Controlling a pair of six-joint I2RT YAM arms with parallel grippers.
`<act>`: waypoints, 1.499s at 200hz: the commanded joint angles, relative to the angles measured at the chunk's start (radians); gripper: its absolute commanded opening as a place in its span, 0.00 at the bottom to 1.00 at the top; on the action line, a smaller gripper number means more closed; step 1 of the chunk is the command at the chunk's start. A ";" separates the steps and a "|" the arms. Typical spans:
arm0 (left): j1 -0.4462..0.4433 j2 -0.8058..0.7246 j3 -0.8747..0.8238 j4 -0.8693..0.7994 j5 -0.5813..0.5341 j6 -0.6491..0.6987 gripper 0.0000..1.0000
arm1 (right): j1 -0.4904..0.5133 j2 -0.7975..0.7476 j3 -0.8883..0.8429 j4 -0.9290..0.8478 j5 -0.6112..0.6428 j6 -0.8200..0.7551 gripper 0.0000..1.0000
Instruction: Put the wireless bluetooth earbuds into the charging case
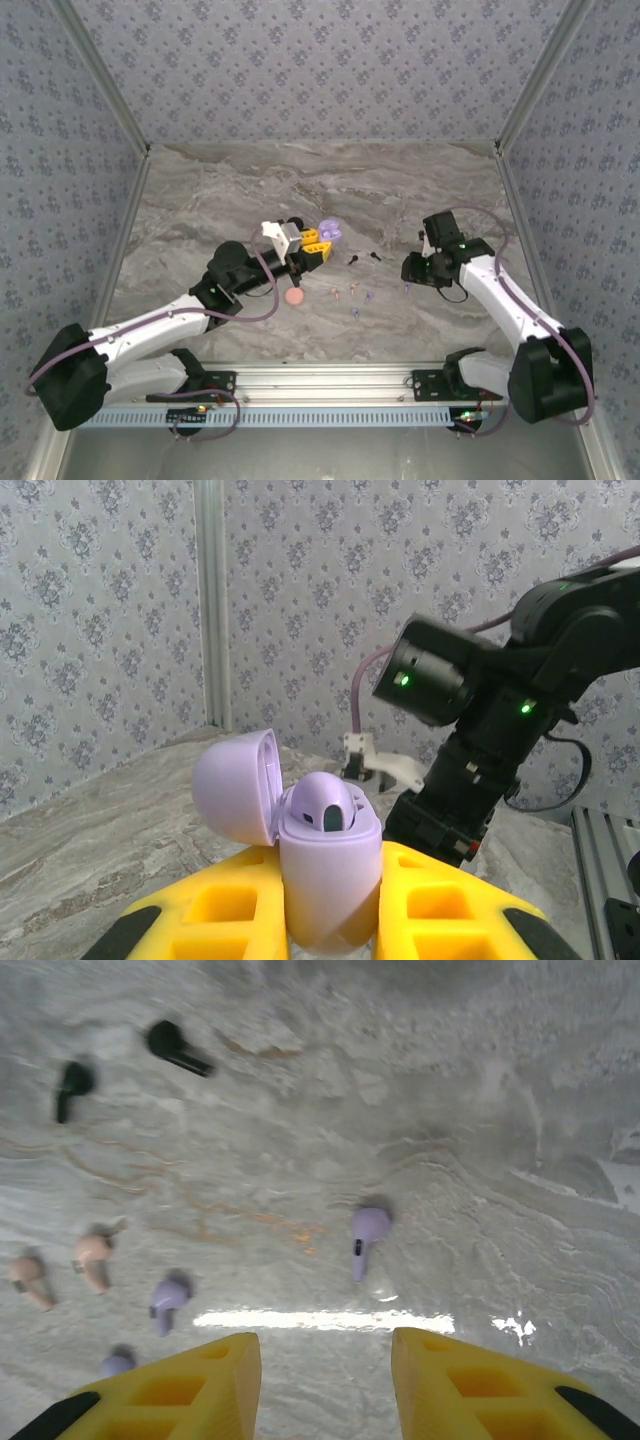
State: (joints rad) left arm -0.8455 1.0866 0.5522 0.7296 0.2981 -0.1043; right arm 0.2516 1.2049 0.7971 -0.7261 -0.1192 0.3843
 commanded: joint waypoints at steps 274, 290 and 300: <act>-0.006 -0.017 -0.008 0.011 -0.010 0.023 0.00 | 0.084 0.366 0.080 0.083 0.121 -0.041 0.23; -0.007 -0.014 -0.008 0.016 -0.009 0.019 0.00 | 0.101 0.304 0.095 0.054 0.134 -0.039 0.23; -0.006 -0.009 -0.007 0.020 -0.008 0.017 0.00 | 0.115 0.253 0.110 0.030 0.143 -0.039 0.23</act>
State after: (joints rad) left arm -0.8455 1.0866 0.5507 0.7216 0.2977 -0.0940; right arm 0.3359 1.5620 0.8616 -0.6483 0.0051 0.3473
